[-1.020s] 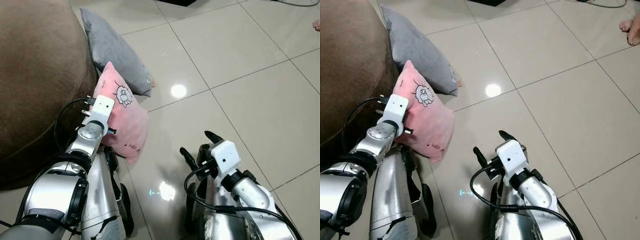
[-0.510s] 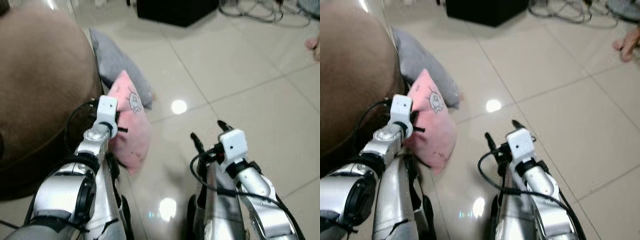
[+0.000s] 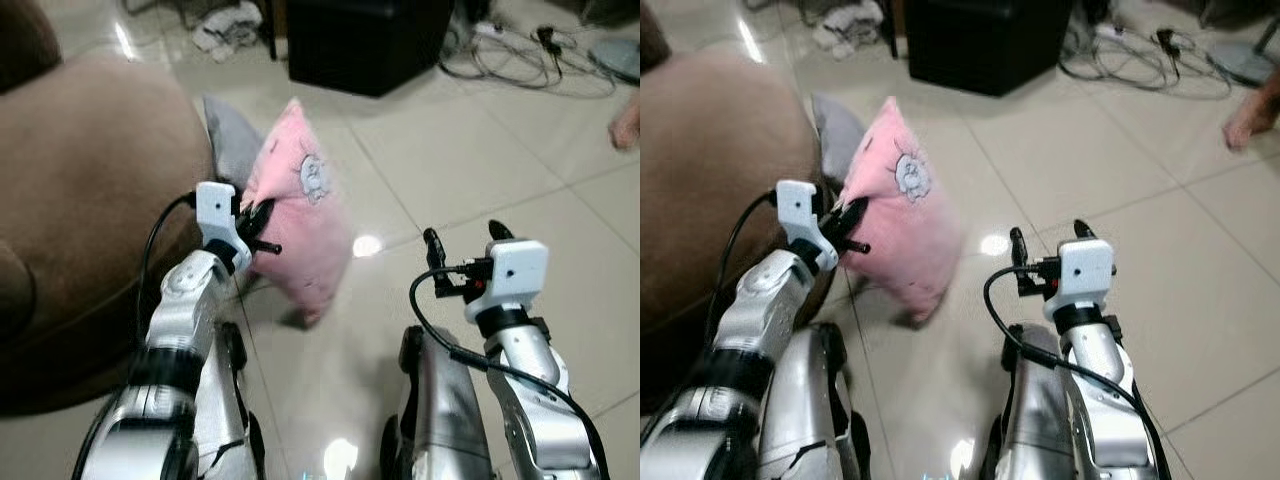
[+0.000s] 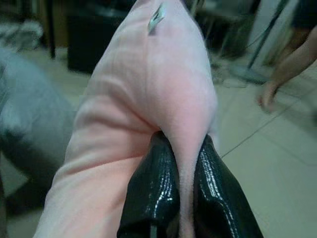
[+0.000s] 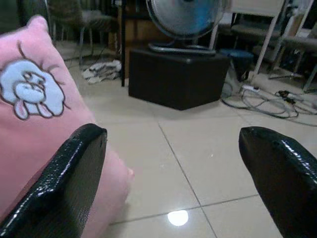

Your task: Move the pillow to the sofa from floor

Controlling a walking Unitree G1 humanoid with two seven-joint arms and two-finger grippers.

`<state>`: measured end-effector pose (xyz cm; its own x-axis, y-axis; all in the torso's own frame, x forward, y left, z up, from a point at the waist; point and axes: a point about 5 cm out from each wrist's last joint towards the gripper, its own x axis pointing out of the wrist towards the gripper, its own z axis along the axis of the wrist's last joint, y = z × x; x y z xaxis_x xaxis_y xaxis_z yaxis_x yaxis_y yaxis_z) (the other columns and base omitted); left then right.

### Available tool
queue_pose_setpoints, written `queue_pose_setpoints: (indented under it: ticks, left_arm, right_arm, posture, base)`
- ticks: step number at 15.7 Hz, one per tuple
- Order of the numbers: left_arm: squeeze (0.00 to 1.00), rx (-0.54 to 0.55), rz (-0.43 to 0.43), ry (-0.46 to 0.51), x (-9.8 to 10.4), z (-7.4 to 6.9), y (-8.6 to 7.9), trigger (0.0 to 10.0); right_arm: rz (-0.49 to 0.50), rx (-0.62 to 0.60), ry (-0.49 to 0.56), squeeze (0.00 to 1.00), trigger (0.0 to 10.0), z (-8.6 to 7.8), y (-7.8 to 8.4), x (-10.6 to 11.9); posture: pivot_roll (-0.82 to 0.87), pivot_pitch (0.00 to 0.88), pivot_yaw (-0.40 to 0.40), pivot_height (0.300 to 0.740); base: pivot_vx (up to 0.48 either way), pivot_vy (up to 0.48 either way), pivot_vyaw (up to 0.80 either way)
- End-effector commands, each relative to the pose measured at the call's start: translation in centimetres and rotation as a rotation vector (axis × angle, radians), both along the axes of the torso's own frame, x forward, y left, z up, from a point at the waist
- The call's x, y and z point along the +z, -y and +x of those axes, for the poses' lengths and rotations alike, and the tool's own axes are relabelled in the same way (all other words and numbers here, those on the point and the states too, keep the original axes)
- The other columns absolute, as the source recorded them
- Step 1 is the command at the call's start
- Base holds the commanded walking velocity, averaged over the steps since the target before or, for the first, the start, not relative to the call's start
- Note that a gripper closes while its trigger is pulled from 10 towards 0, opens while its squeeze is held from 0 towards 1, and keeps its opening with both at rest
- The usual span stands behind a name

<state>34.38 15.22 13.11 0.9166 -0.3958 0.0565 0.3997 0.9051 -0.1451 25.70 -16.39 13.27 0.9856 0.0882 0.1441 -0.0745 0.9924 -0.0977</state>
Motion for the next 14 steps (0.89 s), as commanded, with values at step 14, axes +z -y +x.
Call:
queue_pose_setpoints:
  ticks: [14]
  left_arm:
    - [0.00, -0.026, 0.152, 0.078, 1.7, -2.9, 2.3, 10.0]
  right_arm:
    - [0.031, -0.052, 0.014, 0.00, 10.0, -0.4, 0.4, 1.1]
  posture:
    - [0.00, 0.031, 0.008, 0.635]
  base:
    - [0.000, 0.000, 0.00]
